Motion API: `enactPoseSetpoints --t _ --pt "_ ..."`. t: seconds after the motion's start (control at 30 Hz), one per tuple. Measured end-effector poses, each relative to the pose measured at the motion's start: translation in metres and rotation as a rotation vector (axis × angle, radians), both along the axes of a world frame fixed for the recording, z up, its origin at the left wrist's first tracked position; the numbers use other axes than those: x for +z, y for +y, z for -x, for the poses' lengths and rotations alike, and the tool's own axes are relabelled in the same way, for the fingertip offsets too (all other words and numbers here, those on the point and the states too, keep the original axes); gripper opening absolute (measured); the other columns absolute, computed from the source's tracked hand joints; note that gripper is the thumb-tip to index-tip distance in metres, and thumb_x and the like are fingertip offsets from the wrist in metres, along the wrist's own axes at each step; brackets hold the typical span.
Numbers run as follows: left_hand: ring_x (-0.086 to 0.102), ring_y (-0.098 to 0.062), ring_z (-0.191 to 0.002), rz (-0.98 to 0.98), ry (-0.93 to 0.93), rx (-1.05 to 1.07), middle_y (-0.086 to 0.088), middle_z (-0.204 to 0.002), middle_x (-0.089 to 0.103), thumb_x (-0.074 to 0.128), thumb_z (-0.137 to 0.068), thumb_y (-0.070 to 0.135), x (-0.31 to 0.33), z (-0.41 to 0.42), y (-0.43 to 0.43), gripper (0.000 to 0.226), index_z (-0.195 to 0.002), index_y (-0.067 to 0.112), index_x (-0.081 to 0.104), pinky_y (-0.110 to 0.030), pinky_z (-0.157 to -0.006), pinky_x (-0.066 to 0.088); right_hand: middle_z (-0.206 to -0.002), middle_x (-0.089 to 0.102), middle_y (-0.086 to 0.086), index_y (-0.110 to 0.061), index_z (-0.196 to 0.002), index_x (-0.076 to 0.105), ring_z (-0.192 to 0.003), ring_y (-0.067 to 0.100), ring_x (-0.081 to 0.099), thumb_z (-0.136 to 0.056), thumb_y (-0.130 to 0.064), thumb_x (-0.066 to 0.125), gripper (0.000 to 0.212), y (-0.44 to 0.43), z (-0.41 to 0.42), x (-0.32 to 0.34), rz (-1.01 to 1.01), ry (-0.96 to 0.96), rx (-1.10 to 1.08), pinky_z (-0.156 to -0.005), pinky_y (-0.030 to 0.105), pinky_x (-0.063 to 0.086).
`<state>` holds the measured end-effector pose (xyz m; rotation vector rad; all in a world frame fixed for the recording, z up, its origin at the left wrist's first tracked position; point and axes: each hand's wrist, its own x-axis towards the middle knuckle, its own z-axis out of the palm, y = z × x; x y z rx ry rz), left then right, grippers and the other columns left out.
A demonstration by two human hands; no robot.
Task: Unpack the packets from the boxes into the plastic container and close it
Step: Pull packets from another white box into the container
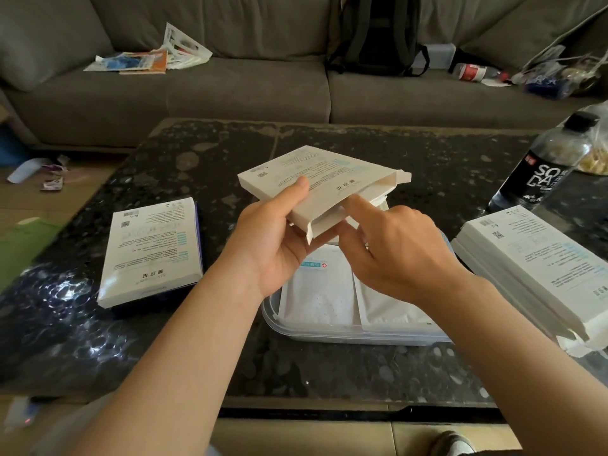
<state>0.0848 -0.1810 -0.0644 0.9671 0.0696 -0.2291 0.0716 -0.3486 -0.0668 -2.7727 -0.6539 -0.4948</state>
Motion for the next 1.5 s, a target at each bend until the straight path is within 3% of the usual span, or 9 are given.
enactPoseSetpoints --t 0.2,0.33,0.53,0.7,0.97,1.07,1.2,1.33,1.5 --pt "0.074 -0.027 -0.113 -0.040 -0.007 -0.023 -0.010 -0.125 0.075 0.063 -0.101 0.014 -0.004 -0.002 -0.001 0.040 -0.140 0.020 0.059 -0.044 -0.086 0.064 -0.158 0.039 -0.008 -0.024 -0.134 0.052 -0.057 0.010 0.053 -0.104 -0.037 0.039 0.035 -0.003 -0.003 0.004 0.067 0.147 -0.065 -0.050 0.016 0.037" --pt "0.075 -0.026 -0.110 -0.027 0.038 0.002 -0.009 -0.121 0.077 0.065 -0.100 0.015 -0.006 -0.003 -0.001 0.038 -0.138 0.019 0.061 -0.044 -0.085 0.065 -0.152 0.049 -0.004 -0.024 -0.133 0.058 -0.107 0.028 0.070 -0.102 -0.033 0.051 0.033 -0.005 -0.007 -0.003 0.054 0.065 -0.016 -0.063 0.030 0.059" --pt "0.077 -0.025 -0.105 -0.002 0.081 0.028 -0.009 -0.117 0.078 0.063 -0.101 0.012 -0.007 -0.004 -0.001 0.033 -0.134 0.017 0.063 -0.040 -0.079 0.066 -0.117 0.074 0.009 -0.014 -0.107 0.077 -0.068 0.034 0.075 -0.087 -0.015 0.077 0.020 -0.006 -0.007 -0.005 -0.004 -0.147 0.039 -0.045 0.036 0.056" --pt "0.076 -0.025 -0.107 -0.034 0.088 0.072 -0.006 -0.116 0.079 0.068 -0.099 0.017 -0.008 -0.005 0.000 0.033 -0.132 0.023 0.065 -0.044 -0.092 0.063 -0.100 0.077 0.017 -0.008 -0.089 0.073 -0.057 0.033 0.071 -0.090 -0.018 0.066 0.013 -0.007 -0.007 -0.008 -0.081 -0.265 0.015 -0.043 0.037 0.054" --pt "0.077 -0.022 -0.105 0.006 0.077 0.180 -0.008 -0.119 0.077 0.065 -0.101 0.017 -0.004 -0.009 0.015 0.039 -0.138 0.025 0.061 -0.035 -0.071 0.064 -0.105 0.075 0.018 -0.007 -0.088 0.070 -0.070 0.037 0.074 -0.093 -0.015 0.060 0.014 -0.014 -0.002 0.003 -0.165 -0.379 0.080 -0.042 0.033 0.054" --pt "0.078 -0.023 -0.102 0.052 0.076 0.220 -0.010 -0.118 0.077 0.066 -0.101 0.015 -0.001 -0.011 0.019 0.039 -0.139 0.021 0.059 -0.039 -0.074 0.065 -0.089 0.069 0.018 -0.004 -0.088 0.073 -0.074 0.031 0.059 -0.095 -0.013 0.057 0.019 -0.019 -0.005 0.009 -0.230 -0.511 -0.014 -0.059 0.038 0.049" --pt "0.078 -0.026 -0.101 0.078 0.077 0.254 -0.012 -0.118 0.077 0.067 -0.100 0.012 0.000 -0.011 0.019 0.040 -0.139 0.020 0.058 -0.043 -0.075 0.066 -0.119 0.059 0.018 -0.005 -0.092 0.068 -0.109 0.035 0.056 -0.091 -0.018 0.055 0.019 -0.027 -0.007 0.022 -0.294 -0.416 0.003 -0.084 0.034 0.048" --pt "0.078 -0.026 -0.099 0.083 0.091 0.269 -0.014 -0.122 0.075 0.069 -0.099 0.012 -0.001 -0.011 0.018 0.042 -0.139 0.020 0.058 -0.044 -0.073 0.066 -0.087 0.066 0.003 -0.012 -0.099 0.058 -0.071 0.015 0.061 -0.099 -0.015 0.058 0.003 -0.033 -0.008 0.022 -0.559 -0.190 0.024 -0.059 0.036 0.050" --pt "0.079 -0.026 -0.094 0.084 0.129 0.274 -0.014 -0.123 0.073 0.069 -0.098 0.008 -0.003 -0.011 0.017 0.047 -0.141 0.020 0.055 -0.044 -0.071 0.066 -0.091 0.068 0.011 -0.013 -0.098 0.055 -0.085 0.028 0.067 -0.101 -0.017 0.057 0.005 -0.039 -0.013 0.027 -0.844 -0.237 -0.070 -0.064 0.041 0.054"
